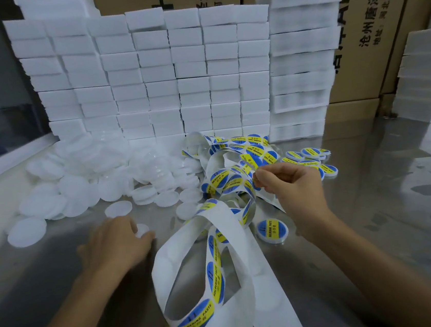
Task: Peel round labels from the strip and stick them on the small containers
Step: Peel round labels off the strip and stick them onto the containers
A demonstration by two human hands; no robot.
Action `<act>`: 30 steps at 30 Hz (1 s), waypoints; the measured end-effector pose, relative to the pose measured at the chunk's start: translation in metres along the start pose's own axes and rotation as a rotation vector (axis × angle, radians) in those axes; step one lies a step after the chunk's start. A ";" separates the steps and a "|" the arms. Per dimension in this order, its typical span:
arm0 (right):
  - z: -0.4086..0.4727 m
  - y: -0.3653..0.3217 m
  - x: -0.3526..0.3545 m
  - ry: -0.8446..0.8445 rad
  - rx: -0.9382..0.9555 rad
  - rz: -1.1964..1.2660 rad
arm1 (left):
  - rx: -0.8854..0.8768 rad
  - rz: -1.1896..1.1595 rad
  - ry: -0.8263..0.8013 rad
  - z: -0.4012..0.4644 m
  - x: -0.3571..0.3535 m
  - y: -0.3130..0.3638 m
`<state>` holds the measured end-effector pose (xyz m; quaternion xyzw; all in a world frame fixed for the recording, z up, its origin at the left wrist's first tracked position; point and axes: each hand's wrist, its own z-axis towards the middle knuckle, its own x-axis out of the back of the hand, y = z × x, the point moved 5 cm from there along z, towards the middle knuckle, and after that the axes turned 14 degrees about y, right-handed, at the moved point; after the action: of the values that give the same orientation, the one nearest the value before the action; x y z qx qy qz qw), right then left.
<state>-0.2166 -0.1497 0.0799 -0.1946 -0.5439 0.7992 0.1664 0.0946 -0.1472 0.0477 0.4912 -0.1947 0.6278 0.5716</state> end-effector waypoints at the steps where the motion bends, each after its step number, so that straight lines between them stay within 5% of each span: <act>1: 0.000 -0.001 0.001 0.015 0.018 -0.013 | 0.000 -0.005 -0.014 0.000 -0.001 -0.001; 9: 0.001 0.000 0.001 0.031 0.106 -0.036 | -0.047 -0.187 0.035 -0.002 -0.004 0.005; 18: 0.003 -0.001 0.004 0.073 0.142 -0.081 | -0.600 -0.448 0.603 -0.024 0.048 0.051; 30: -0.047 -0.016 -0.040 -0.403 -0.087 0.241 | -0.943 -0.544 0.588 -0.068 0.066 0.093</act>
<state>-0.1574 -0.1254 0.0840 -0.1017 -0.5728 0.8118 -0.0507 -0.0074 -0.0830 0.1022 0.0242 -0.1531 0.4150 0.8965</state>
